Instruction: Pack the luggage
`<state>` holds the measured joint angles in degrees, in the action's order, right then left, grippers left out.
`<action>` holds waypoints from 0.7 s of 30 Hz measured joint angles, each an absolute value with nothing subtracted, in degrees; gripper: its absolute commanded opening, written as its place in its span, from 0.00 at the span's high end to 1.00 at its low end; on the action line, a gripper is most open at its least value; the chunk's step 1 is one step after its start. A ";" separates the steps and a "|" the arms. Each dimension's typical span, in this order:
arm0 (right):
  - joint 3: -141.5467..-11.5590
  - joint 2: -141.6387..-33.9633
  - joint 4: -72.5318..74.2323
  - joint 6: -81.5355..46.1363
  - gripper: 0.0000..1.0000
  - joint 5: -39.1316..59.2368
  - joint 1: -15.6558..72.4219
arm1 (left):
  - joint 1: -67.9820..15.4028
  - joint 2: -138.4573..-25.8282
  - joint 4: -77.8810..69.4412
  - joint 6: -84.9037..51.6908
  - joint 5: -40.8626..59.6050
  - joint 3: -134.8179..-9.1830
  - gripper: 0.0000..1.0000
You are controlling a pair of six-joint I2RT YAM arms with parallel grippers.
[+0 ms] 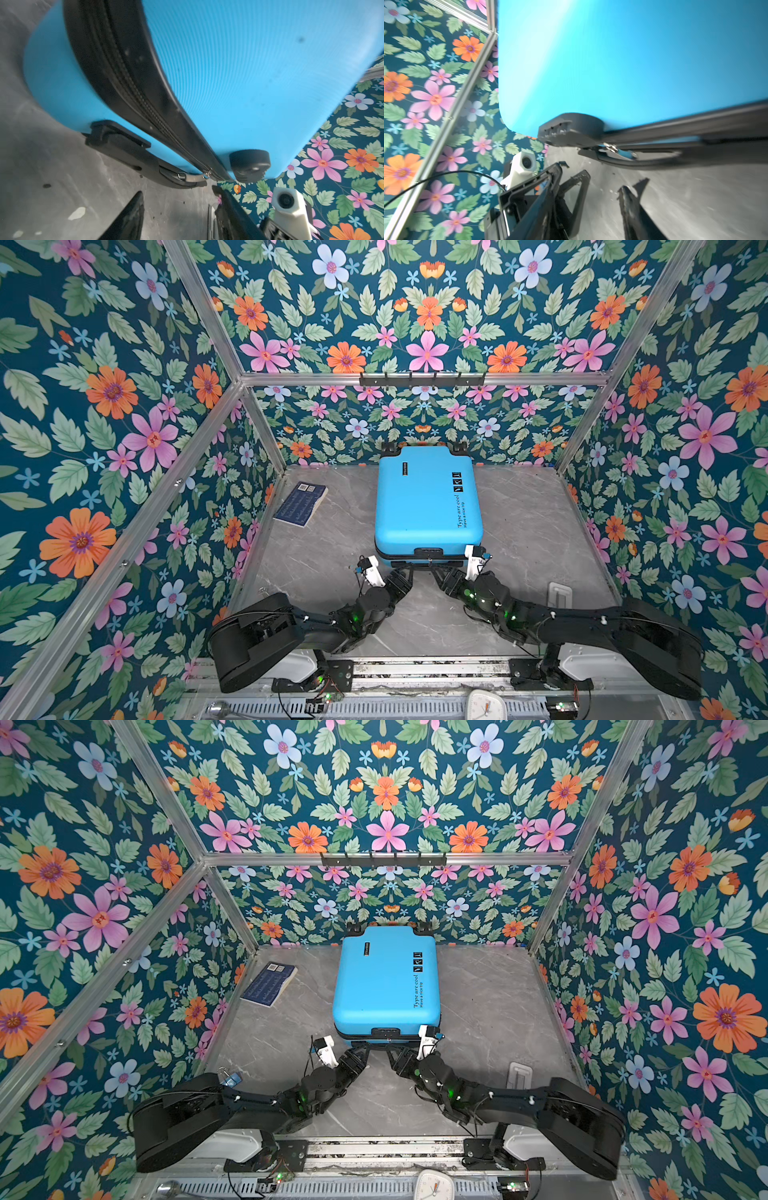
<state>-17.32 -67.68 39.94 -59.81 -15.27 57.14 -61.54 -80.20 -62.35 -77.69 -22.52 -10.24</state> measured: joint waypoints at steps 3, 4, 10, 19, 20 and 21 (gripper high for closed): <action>-16.56 -60.73 32.08 -55.18 0.48 -16.99 56.86 | -63.31 -84.71 -67.20 -79.92 -23.29 -10.50 0.43; -16.38 -59.20 30.52 -53.74 0.49 -17.34 56.62 | -63.81 -86.59 -69.06 -80.71 -23.51 -10.59 0.45; -14.15 -55.77 28.01 -47.99 0.62 -19.64 54.89 | -64.34 -100.64 -83.11 -84.95 -24.86 -11.42 0.51; -16.84 -63.77 33.30 -41.56 0.67 -17.34 54.59 | -64.47 -109.54 -92.07 -87.11 -28.51 -14.90 0.48; -17.12 -64.84 34.30 -41.15 0.68 -16.64 54.59 | -64.42 -110.28 -92.29 -87.53 -28.69 -15.18 0.48; -17.47 -66.17 35.62 -40.25 0.68 -16.40 54.61 | -64.31 -111.24 -92.38 -88.47 -28.88 -15.53 0.48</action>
